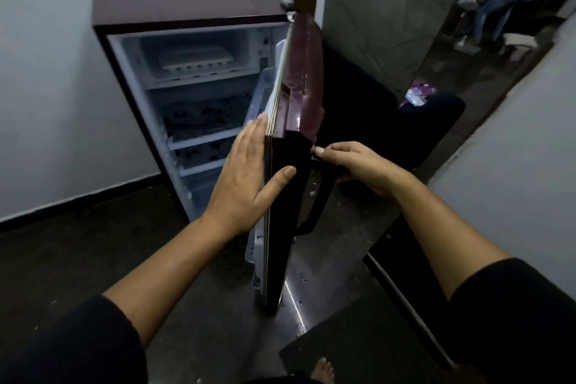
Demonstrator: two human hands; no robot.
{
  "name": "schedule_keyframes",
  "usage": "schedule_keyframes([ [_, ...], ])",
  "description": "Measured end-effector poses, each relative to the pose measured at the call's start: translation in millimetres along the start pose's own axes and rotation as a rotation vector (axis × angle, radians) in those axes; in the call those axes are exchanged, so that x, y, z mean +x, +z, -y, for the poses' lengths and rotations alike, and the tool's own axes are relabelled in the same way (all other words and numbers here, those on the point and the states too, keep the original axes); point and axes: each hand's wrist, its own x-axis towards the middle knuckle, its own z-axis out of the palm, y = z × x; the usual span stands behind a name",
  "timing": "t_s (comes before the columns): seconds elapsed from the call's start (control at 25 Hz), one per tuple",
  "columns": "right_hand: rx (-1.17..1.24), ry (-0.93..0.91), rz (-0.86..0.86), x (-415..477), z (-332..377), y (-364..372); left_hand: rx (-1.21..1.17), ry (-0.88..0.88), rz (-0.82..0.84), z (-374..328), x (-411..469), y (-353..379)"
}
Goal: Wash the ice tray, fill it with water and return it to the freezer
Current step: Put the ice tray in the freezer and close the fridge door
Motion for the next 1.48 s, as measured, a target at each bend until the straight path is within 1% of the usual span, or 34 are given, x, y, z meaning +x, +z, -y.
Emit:
schedule_keyframes([
  [0.16,-0.025,0.008,0.158,25.7,27.5,50.9,0.092,-0.149,-0.039,36.2,-20.0,-35.5],
  [0.36,-0.056,-0.023,0.205,69.5,60.4,113.5,0.259,-0.241,-0.070,96.3,-26.3,-76.4],
  [0.48,-0.047,-0.078,0.162,94.5,74.2,151.8,0.350,-0.321,-0.058,127.5,-21.6,-100.2],
  [0.72,-0.071,-0.169,0.023,153.8,100.5,218.9,0.557,-0.421,-0.051,187.5,2.6,-139.7],
  [0.96,-0.129,-0.146,-0.060,217.8,127.2,259.9,0.654,-0.535,-0.057,233.4,42.7,-166.0],
  [1.16,-0.148,-0.134,-0.111,258.9,147.7,280.7,0.702,-0.609,-0.022,270.2,64.0,-178.8],
  [1.28,-0.184,-0.113,-0.145,279.5,156.4,289.7,0.708,-0.618,-0.001,291.2,79.9,-186.1],
  [1.48,-0.174,-0.086,-0.203,302.6,166.6,299.9,0.691,-0.559,0.020,325.3,108.1,-195.4],
])
